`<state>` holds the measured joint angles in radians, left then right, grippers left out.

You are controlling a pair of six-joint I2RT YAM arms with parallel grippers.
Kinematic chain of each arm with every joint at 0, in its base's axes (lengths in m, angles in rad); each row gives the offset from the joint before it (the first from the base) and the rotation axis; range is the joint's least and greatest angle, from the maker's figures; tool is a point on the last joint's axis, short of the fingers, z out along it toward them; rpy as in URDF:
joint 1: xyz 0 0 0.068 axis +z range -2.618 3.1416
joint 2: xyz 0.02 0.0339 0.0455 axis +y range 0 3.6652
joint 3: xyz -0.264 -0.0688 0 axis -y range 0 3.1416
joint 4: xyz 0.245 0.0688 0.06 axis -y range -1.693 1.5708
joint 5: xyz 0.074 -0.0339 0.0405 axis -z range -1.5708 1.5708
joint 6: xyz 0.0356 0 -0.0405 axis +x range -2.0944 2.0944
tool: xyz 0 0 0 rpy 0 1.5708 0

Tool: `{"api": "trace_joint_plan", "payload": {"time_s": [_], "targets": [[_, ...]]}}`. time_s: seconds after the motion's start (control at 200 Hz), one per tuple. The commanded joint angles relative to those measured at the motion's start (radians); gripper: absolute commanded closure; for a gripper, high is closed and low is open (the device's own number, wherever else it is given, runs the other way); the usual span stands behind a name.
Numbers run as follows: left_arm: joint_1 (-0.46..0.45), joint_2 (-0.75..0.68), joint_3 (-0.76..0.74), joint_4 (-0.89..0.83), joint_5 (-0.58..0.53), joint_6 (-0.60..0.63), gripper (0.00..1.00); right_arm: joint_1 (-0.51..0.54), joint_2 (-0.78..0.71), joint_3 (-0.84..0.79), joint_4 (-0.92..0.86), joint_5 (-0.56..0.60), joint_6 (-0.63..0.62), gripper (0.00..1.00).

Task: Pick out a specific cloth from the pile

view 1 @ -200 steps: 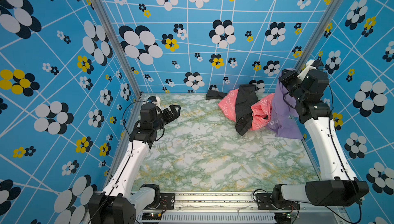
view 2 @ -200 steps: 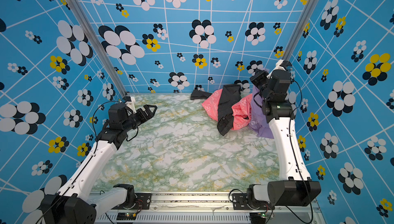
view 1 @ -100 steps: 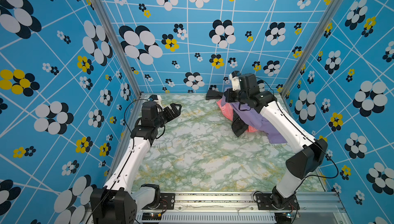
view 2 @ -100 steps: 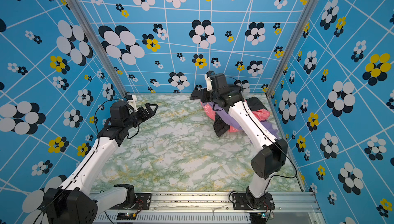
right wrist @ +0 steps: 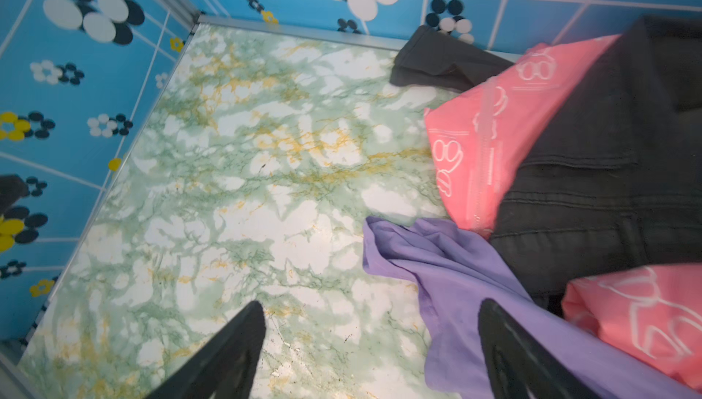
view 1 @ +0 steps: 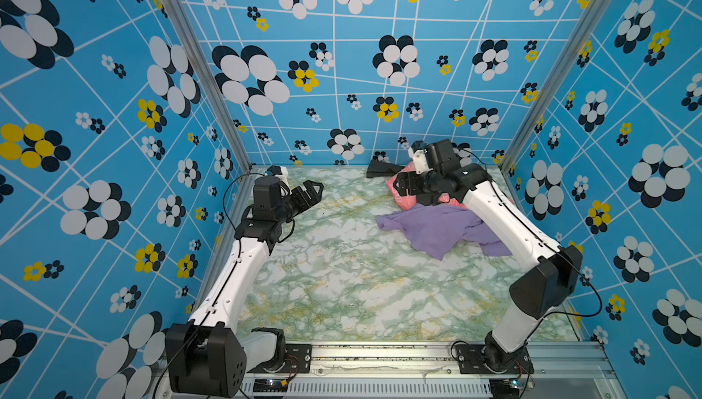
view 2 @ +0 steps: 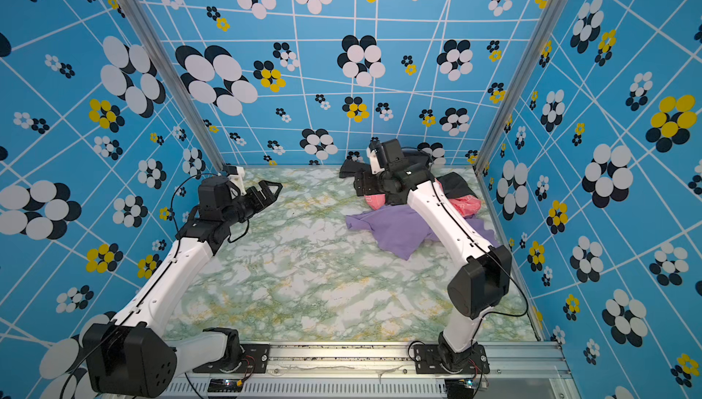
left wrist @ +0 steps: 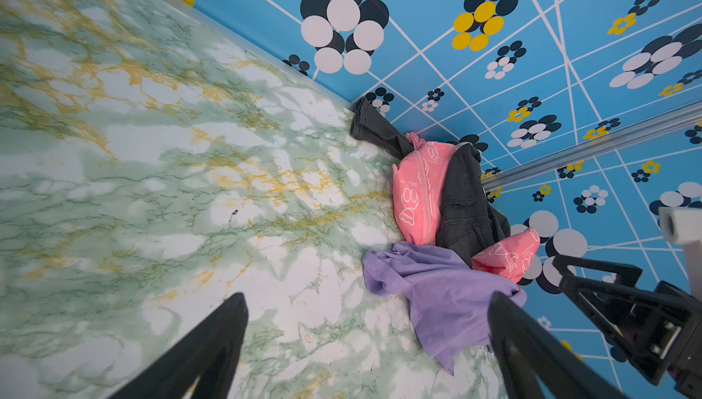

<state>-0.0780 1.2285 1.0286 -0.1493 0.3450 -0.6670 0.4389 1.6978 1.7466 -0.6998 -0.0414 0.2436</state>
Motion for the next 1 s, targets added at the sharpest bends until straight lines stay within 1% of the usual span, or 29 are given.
{"api": "trace_joint_plan", "payload": {"time_s": [0.0, 0.075, 0.19, 0.27, 0.28, 0.3, 0.41, 0.535, 0.675, 0.835, 0.994], "targets": [[0.009, 0.014, 0.032, 0.033, 0.02, -0.007, 0.0, -0.115, -0.148, -0.167, 0.146, 0.058, 0.161, 0.11], [0.009, 0.02, 0.028, 0.041, 0.023, -0.015, 0.0, -0.176, -0.24, -0.299, 0.213, 0.113, 0.236, 0.12], [0.007, 0.023, 0.022, 0.052, 0.027, -0.028, 0.01, -0.261, -0.346, -0.461, 0.248, 0.175, 0.358, 0.14], [0.006, 0.025, 0.018, 0.055, 0.025, -0.031, 0.01, -0.314, -0.4, -0.569, 0.259, 0.184, 0.46, 0.16], [0.006, 0.025, 0.017, 0.056, 0.025, -0.032, 0.01, -0.344, -0.406, -0.581, 0.261, 0.184, 0.472, 0.16], [0.007, 0.025, 0.016, 0.057, 0.025, -0.032, 0.01, -0.363, -0.417, -0.608, 0.265, 0.182, 0.495, 0.16], [0.004, 0.023, 0.012, 0.059, 0.025, -0.041, 0.01, -0.435, -0.456, -0.726, 0.287, 0.161, 0.606, 0.21], [0.003, 0.011, 0.006, 0.049, 0.025, -0.042, 0.01, -0.493, -0.45, -0.811, 0.303, 0.105, 0.688, 0.29], [0.002, -0.017, -0.013, 0.038, 0.013, -0.042, 0.01, -0.527, -0.416, -0.849, 0.276, 0.091, 0.748, 0.4], [0.003, -0.049, -0.033, 0.019, 0.006, -0.042, 0.01, -0.546, -0.377, -0.9, 0.39, 0.051, 0.81, 0.45], [0.003, -0.075, -0.047, 0.005, -0.002, -0.042, 0.01, -0.551, -0.295, -0.882, 0.464, 0.001, 0.826, 0.5]]}}
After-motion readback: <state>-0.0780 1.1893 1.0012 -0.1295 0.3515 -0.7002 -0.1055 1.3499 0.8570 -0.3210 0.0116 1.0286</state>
